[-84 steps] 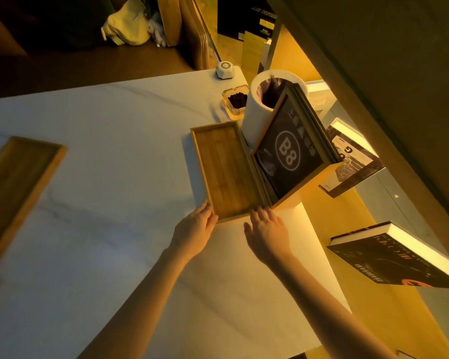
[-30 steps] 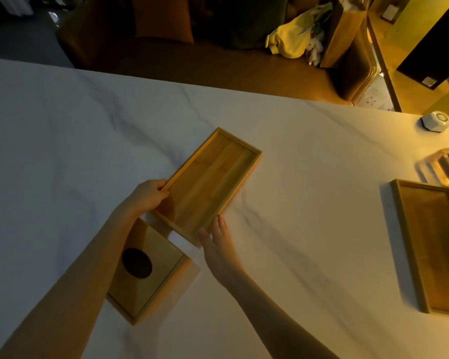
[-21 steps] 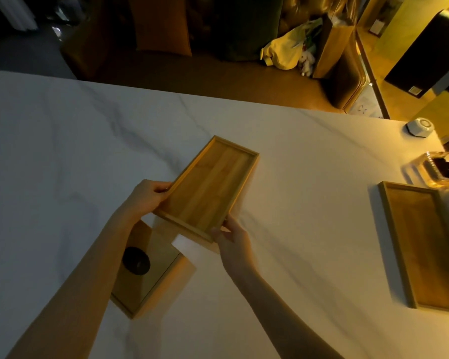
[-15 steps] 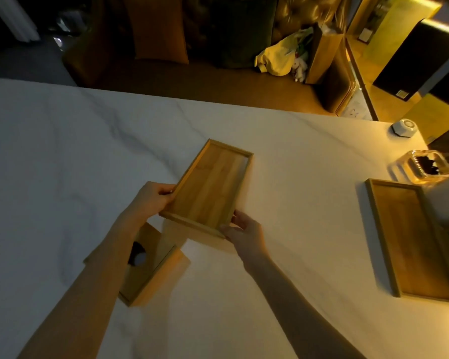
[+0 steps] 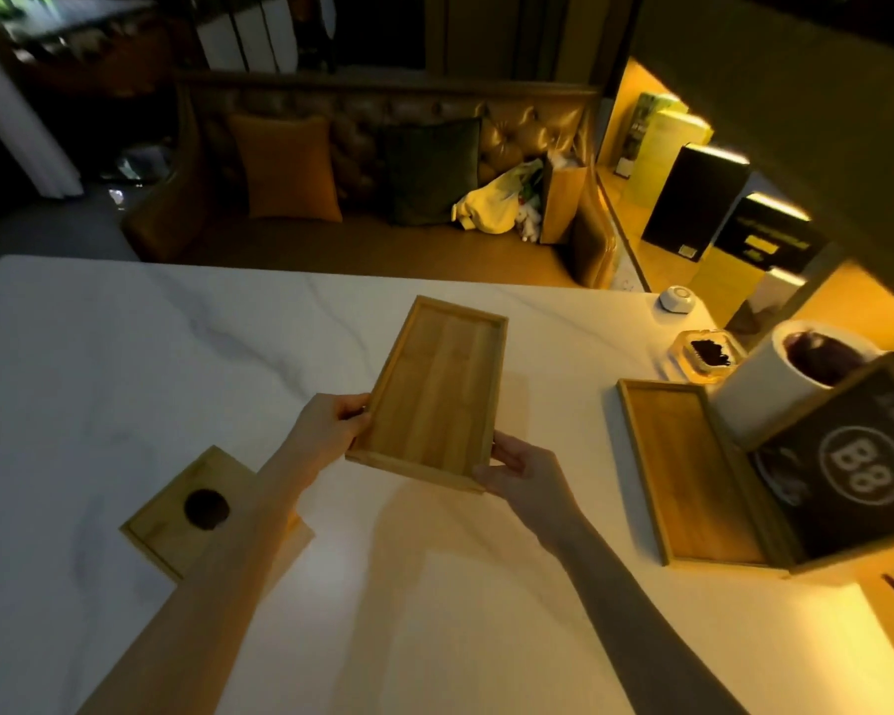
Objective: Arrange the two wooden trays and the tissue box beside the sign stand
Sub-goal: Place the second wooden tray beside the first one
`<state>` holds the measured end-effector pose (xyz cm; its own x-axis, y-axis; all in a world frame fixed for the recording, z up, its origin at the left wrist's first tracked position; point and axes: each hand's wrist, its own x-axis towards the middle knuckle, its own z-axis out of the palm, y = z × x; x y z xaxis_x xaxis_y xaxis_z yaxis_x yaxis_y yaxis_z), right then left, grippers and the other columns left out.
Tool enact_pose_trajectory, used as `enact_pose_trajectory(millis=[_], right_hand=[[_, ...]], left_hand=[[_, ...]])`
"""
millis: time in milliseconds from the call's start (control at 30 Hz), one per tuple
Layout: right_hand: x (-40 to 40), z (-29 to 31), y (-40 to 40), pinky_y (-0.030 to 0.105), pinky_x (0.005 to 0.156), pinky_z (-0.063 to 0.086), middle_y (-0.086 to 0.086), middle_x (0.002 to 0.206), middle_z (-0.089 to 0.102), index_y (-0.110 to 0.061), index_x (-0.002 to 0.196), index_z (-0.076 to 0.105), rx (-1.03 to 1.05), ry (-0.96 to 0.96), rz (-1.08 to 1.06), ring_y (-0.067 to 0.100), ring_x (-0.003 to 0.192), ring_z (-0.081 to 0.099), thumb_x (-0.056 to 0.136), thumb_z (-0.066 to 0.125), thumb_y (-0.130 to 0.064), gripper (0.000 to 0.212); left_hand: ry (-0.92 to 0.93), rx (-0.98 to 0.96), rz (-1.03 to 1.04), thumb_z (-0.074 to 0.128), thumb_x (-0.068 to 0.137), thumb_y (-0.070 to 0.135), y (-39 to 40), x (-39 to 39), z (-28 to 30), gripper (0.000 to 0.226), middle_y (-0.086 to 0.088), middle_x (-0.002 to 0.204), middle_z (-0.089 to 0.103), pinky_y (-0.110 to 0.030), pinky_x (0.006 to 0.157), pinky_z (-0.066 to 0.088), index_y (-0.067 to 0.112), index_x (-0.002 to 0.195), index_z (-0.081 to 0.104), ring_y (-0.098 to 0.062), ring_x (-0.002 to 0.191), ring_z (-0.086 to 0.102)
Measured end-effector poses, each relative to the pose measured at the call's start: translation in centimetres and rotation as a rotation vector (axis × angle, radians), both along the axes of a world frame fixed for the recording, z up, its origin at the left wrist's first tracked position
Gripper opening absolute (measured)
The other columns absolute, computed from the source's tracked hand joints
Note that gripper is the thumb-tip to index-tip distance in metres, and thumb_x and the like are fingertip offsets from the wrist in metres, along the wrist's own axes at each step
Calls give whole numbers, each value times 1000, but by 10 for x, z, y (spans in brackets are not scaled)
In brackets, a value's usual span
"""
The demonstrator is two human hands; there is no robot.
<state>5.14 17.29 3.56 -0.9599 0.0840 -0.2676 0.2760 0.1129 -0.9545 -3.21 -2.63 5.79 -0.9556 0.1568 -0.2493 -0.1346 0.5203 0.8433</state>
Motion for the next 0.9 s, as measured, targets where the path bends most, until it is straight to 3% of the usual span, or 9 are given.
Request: enact_pose_trajectory(millis=[100, 233, 533, 733, 900], right_hand=[[17, 8, 27, 32, 90, 50, -2, 114, 59, -12, 127, 49, 23, 24, -2, 6, 93, 60, 84, 61, -7, 45], [38, 9, 54, 32, 89, 50, -9, 114, 55, -16, 129, 47, 55, 26, -83, 6, 91, 59, 84, 61, -11, 47], [62, -14, 106, 46, 101, 45, -4, 129, 56, -19, 127, 50, 97, -88, -181, 20, 117, 54, 89, 53, -4, 41], [61, -35, 132, 44, 100, 46, 0, 126, 58, -16, 125, 52, 123, -164, -194, 21, 117, 54, 88, 53, -1, 40], [57, -54, 143, 44, 100, 45, 1, 123, 58, -14, 126, 51, 124, -216, -184, 23, 118, 52, 88, 53, 0, 40]], left_hand=[[34, -5, -15, 45, 90, 6, 26, 15, 3, 30, -16, 111, 65, -42, 95, 47, 7, 116, 57, -32, 104, 59], [49, -2, -9, 44, 90, 9, 58, 32, -4, 31, -13, 116, 62, -46, 101, 44, 8, 120, 55, -31, 109, 56], [120, -46, -53, 42, 91, 13, 121, 56, -36, 30, -16, 106, 66, -33, 86, 47, 6, 117, 56, -32, 96, 60], [84, -99, -74, 45, 91, 15, 147, 57, -58, 33, -16, 110, 65, -35, 91, 48, 4, 121, 52, -31, 100, 61], [54, -138, -89, 46, 90, 13, 157, 54, -75, 32, -17, 102, 67, -30, 82, 49, 4, 120, 54, -29, 92, 61]])
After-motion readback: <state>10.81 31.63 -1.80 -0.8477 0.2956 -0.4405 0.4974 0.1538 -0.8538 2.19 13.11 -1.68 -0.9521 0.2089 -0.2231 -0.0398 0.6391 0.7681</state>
